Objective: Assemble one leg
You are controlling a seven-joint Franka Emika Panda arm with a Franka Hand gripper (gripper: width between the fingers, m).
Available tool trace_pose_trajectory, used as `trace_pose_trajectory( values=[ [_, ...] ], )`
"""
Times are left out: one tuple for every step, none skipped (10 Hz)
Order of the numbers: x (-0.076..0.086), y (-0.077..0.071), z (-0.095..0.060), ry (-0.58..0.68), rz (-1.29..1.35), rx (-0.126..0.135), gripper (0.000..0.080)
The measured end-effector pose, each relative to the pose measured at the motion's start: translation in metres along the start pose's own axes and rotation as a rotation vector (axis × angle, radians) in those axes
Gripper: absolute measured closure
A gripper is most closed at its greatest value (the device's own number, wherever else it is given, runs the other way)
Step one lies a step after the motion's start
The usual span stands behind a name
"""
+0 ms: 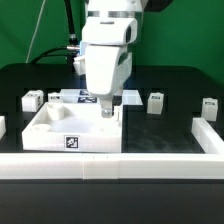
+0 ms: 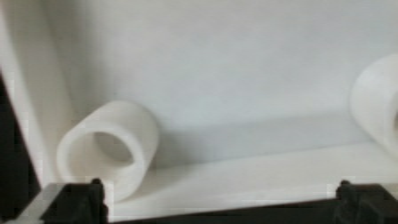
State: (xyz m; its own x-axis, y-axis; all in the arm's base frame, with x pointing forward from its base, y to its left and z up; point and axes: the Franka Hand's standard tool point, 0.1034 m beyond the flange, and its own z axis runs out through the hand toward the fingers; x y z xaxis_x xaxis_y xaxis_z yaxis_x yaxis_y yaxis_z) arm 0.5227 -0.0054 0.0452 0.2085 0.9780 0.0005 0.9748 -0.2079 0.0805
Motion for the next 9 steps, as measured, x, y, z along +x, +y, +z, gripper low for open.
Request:
trace_pose_trajectory(
  values=[
    [-0.003,-0.007,-0.001,-0.007,-0.065,-0.007,0.0150],
    [-0.008,-0.012,-0.006,-0.021,-0.129,-0.011,0.0150],
    [-0.009,-0.013,-0.006,-0.021,-0.119,-0.010,0.0150],
    [-0.009,-0.013,-0.005,-0.021,-0.119,-0.009,0.0150],
    [-0.009,-0.013,-0.005,-0.021,-0.119,-0.008,0.0150],
    [-0.011,-0.014,-0.003,-0.021,-0.141,-0.011,0.0150],
    [-0.017,-0.019,0.002,-0.016,-0.166,-0.019,0.0150],
    [-0.026,-0.037,0.006,-0.013,-0.188,-0.028,0.0150],
    [-0.036,-0.053,0.008,-0.017,-0.204,-0.013,0.0150]
  ],
)
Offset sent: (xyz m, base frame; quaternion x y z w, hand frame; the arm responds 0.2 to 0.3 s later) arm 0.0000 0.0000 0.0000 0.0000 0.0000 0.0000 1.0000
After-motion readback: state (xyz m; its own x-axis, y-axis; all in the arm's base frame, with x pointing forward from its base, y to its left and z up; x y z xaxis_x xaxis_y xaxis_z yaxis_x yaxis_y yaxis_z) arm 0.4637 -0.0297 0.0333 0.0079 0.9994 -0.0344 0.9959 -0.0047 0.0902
